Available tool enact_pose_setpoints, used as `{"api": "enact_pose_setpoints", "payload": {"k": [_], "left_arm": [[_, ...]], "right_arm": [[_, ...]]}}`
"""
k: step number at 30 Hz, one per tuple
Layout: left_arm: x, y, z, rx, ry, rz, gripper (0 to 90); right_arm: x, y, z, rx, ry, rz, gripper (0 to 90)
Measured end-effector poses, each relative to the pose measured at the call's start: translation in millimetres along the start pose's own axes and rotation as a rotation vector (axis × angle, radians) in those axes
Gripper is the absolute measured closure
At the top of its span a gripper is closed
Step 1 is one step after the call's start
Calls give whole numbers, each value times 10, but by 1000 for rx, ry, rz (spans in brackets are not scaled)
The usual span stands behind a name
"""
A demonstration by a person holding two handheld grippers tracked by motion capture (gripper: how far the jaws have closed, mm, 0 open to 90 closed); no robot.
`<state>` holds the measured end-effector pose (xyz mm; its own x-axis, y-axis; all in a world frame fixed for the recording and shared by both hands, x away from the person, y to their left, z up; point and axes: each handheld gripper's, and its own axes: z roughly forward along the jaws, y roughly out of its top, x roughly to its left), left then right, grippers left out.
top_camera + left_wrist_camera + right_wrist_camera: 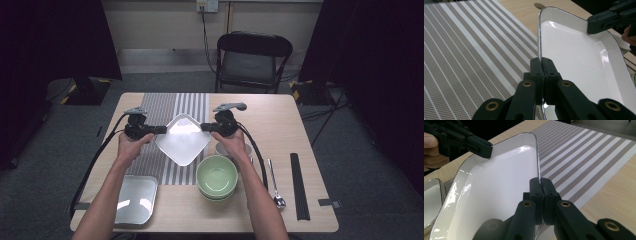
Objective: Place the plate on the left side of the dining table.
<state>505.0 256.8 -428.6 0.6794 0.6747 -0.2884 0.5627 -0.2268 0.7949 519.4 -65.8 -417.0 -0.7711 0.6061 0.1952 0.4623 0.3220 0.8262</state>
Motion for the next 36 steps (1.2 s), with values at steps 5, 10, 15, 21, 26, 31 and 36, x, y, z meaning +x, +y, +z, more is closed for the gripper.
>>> {"api": "enact_pose_setpoints", "payload": {"k": [5, 10, 15, 21, 26, 31, 36], "left_arm": [[-27, -35, 50, 17, 16, 1, 890], [-24, -41, 76, 20, 27, -6, 891], [24, -68, 82, 37, 65, -14, 890], [109, -106, 87, 42, 129, -79, 890], [212, -116, 67, 41, 159, -129, 890], [319, -85, 6, 20, 218, -180, 890], [394, -78, 12, 7, 292, -251, 890]], "right_arm": [[-25, -82, 35, 9, 0, 16, 887], [-35, -114, 68, 16, -4, 31, 788], [-30, -113, 71, 20, -40, 54, 628], [-46, -131, -18, 4, -92, 73, 534], [-56, -180, -108, -18, -96, 96, 507], [-41, -223, -192, -28, -110, 96, 486], [-53, -284, -262, -13, -113, 111, 448]]}}
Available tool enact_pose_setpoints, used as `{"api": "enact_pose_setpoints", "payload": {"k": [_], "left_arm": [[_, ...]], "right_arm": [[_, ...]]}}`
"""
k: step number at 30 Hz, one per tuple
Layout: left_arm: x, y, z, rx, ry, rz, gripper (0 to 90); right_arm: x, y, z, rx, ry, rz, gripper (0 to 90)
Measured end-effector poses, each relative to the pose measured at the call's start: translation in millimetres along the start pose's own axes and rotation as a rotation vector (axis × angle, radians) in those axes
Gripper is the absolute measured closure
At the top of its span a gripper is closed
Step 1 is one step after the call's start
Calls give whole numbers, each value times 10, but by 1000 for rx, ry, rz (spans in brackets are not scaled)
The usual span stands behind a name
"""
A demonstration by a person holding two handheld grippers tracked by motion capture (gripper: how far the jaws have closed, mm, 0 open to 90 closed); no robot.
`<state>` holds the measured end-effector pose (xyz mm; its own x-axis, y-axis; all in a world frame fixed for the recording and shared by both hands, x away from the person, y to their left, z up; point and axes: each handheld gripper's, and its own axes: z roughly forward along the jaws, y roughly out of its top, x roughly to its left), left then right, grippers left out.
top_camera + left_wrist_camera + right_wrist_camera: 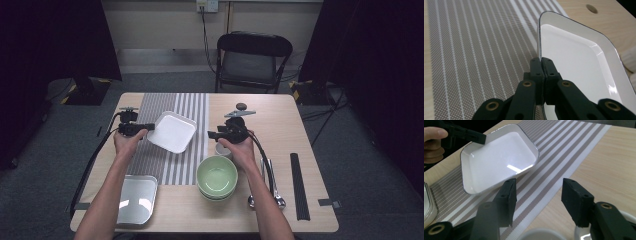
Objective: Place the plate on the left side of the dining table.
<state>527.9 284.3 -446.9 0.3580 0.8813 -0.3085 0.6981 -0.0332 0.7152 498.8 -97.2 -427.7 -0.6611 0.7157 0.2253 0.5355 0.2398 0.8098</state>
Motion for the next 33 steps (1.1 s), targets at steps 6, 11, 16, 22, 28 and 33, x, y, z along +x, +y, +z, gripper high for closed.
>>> {"api": "enact_pose_setpoints", "payload": {"k": [6, 11, 16, 22, 28, 33], "left_arm": [[14, -44, 112, 13, 35, -41, 890], [61, -112, 169, 24, 67, -83, 890], [100, -181, 212, 17, 99, -134, 890], [108, -269, 274, 19, 129, -195, 889], [54, -303, 308, 4, 171, -220, 889], [11, -314, 314, -4, 185, -260, 888]], "right_arm": [[-10, -77, -62, -4, -7, -3, 433], [-19, -105, -130, 0, -15, -7, 435], [-16, -119, -169, -7, -13, -14, 432], [-40, -199, -155, 7, -26, -9, 410], [-58, -237, -195, -1, -29, -1, 405], [-35, -233, -222, -5, -28, -12, 405]]}}
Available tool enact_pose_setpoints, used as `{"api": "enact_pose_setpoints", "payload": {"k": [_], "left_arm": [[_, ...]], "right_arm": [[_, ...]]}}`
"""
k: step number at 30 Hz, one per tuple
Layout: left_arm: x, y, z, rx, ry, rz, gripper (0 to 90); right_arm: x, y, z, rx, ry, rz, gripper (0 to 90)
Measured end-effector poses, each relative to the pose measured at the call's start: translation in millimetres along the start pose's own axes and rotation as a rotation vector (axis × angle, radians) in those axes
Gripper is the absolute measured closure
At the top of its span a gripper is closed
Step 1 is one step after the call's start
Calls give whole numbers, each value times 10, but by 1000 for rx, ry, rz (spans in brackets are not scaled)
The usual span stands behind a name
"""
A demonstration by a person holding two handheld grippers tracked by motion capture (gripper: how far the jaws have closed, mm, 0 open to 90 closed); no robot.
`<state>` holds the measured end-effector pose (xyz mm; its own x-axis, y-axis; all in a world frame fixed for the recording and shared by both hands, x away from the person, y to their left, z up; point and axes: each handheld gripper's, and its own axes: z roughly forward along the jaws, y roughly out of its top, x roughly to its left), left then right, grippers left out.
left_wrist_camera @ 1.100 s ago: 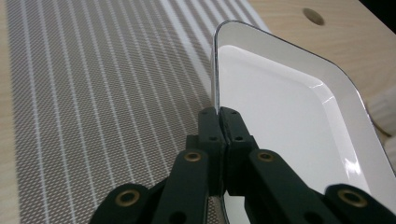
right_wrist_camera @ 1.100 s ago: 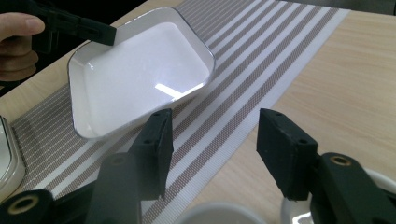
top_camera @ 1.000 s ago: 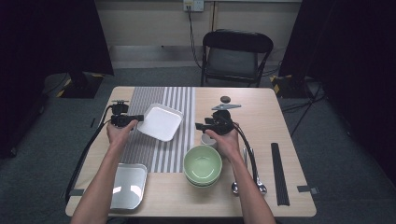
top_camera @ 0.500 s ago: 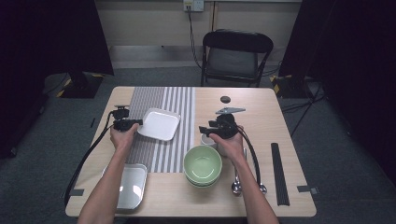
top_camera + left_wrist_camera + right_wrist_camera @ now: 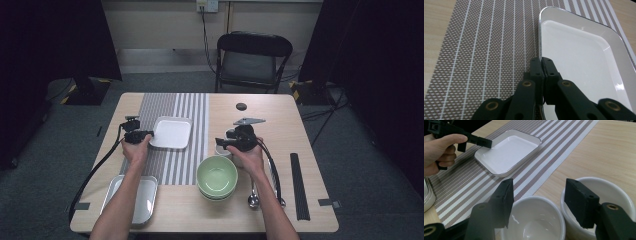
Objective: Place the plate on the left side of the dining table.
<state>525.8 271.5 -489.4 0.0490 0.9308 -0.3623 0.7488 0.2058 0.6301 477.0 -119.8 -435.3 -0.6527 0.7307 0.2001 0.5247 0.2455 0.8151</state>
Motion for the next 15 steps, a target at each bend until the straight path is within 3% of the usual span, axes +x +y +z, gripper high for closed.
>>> {"api": "enact_pose_setpoints", "payload": {"k": [6, 12, 15], "left_arm": [[-15, -16, 3, -7, 4, -3, 887], [-28, -24, 5, -12, 7, -51, 888], [-32, -22, 5, -2, 9, -46, 887]], "right_arm": [[8, -7, 23, 3, 4, -2, 406], [13, -7, 46, 1, 4, -2, 407], [9, 4, 57, 4, 1, -5, 411]]}}
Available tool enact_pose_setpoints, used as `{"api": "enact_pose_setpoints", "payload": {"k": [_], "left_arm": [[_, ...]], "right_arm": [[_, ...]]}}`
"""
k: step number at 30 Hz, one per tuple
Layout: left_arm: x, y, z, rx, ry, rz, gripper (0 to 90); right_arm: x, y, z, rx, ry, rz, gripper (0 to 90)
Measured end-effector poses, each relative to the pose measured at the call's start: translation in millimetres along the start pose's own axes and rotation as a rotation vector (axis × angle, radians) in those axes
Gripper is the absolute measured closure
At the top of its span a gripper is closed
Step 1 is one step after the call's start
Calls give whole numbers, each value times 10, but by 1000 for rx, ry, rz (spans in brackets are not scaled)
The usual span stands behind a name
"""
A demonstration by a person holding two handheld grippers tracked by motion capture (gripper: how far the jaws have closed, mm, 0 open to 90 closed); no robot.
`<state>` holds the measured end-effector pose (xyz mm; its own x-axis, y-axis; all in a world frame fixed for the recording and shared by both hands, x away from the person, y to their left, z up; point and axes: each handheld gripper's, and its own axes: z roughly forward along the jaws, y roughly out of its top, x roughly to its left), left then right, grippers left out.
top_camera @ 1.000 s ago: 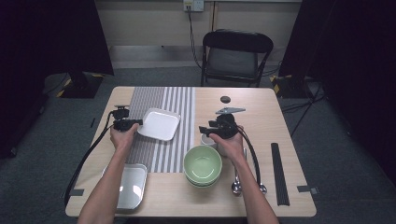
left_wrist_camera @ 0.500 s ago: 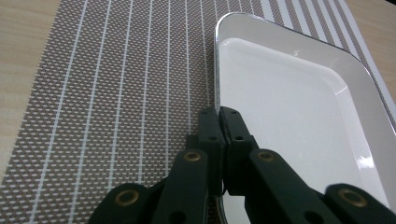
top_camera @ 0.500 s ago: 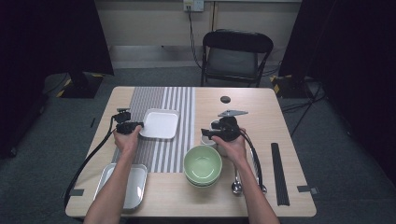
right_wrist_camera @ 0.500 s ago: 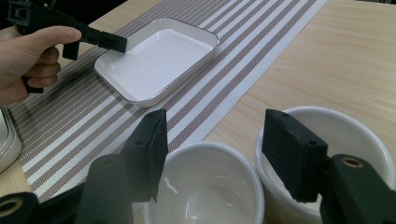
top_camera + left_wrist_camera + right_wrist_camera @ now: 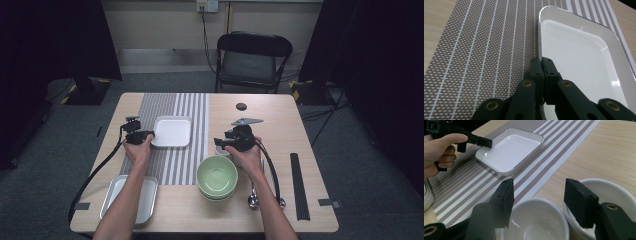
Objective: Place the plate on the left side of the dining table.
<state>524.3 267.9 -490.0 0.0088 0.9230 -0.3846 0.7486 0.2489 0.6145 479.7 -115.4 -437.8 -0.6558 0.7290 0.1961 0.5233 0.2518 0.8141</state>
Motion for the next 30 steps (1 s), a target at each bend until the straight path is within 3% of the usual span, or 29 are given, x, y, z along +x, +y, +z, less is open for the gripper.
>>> {"api": "enact_pose_setpoints", "payload": {"k": [12, 21, 22, 25, 30], "left_arm": [[20, 10, 16, 0, -24, 28, 887], [25, -7, 18, -6, -31, 8, 880], [33, -17, 20, -12, -43, -3, 834], [27, -25, 23, -7, -52, 0, 807], [23, -32, 9, -9, -30, -4, 857]], "right_arm": [[-18, -2, -4, 0, -3, 6, 408], [-5, -1, 1, -2, -2, 6, 407], [-5, 0, 4, -3, -2, 5, 407], [1, 3, 3, -2, -1, 4, 406], [5, 6, -5, -3, 0, 8, 406]]}}
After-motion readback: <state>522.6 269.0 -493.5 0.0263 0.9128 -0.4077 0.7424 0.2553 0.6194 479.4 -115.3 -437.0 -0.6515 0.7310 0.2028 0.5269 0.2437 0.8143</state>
